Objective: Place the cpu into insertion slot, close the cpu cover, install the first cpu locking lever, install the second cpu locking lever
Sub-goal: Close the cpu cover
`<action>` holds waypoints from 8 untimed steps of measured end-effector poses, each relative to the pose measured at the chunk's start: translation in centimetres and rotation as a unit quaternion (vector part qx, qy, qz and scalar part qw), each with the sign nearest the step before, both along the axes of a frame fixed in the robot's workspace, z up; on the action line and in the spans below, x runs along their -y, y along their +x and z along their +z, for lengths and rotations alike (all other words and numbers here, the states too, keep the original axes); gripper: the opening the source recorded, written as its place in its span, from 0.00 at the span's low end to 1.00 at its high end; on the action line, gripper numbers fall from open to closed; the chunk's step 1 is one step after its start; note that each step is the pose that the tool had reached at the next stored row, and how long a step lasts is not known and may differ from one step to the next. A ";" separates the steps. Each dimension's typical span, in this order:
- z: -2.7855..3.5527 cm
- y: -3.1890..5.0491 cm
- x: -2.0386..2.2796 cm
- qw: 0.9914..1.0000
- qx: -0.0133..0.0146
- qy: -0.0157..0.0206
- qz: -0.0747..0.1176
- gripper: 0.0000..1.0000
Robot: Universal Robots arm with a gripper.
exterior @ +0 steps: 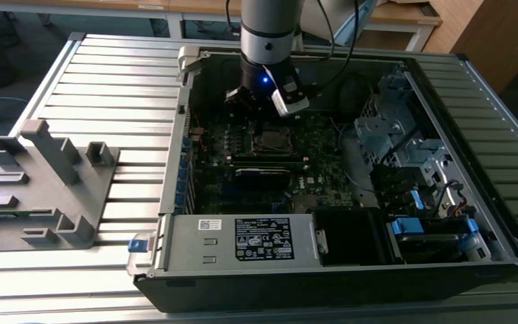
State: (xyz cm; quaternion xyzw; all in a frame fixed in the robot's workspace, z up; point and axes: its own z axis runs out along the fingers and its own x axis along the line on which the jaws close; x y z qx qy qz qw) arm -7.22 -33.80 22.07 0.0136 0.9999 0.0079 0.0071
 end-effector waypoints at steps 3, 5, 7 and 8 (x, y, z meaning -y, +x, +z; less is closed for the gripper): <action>0.04 0.00 0.00 1.000 0.000 0.000 0.000 0.11; 0.05 0.00 0.00 1.000 0.000 0.000 0.000 0.11; 0.06 0.00 0.00 1.000 0.000 0.000 0.000 0.11; 0.10 0.00 0.00 1.000 0.000 0.000 0.000 0.11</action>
